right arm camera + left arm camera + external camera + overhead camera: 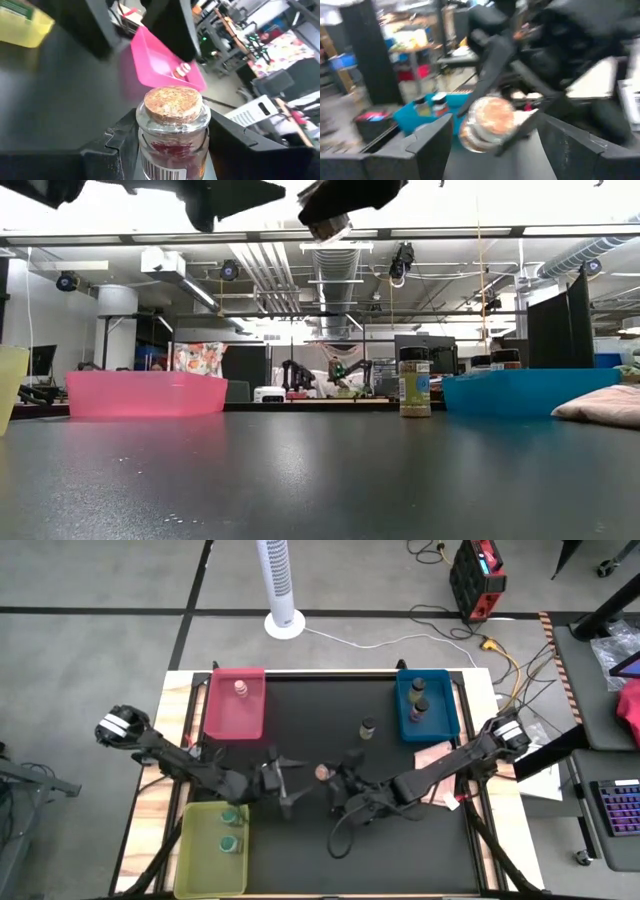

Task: Sort spices by type
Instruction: Put the brown seasoning into the pink bin

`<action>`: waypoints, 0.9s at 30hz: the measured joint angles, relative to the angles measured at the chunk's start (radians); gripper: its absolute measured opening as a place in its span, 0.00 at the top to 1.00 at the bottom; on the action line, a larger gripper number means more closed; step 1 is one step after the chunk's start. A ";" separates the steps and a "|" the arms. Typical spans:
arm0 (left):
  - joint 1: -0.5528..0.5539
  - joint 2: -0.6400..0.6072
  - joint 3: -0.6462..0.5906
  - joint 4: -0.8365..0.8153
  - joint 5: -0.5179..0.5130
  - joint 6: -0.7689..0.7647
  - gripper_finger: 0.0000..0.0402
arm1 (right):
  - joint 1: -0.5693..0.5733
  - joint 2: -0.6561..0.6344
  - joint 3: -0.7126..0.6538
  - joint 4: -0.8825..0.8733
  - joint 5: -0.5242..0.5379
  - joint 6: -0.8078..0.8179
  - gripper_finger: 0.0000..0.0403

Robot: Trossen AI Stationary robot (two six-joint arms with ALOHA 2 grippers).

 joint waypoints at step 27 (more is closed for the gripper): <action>0.065 0.135 0.240 -0.276 -0.092 -0.191 0.40 | -0.005 0.014 0.020 -0.089 0.072 0.063 0.55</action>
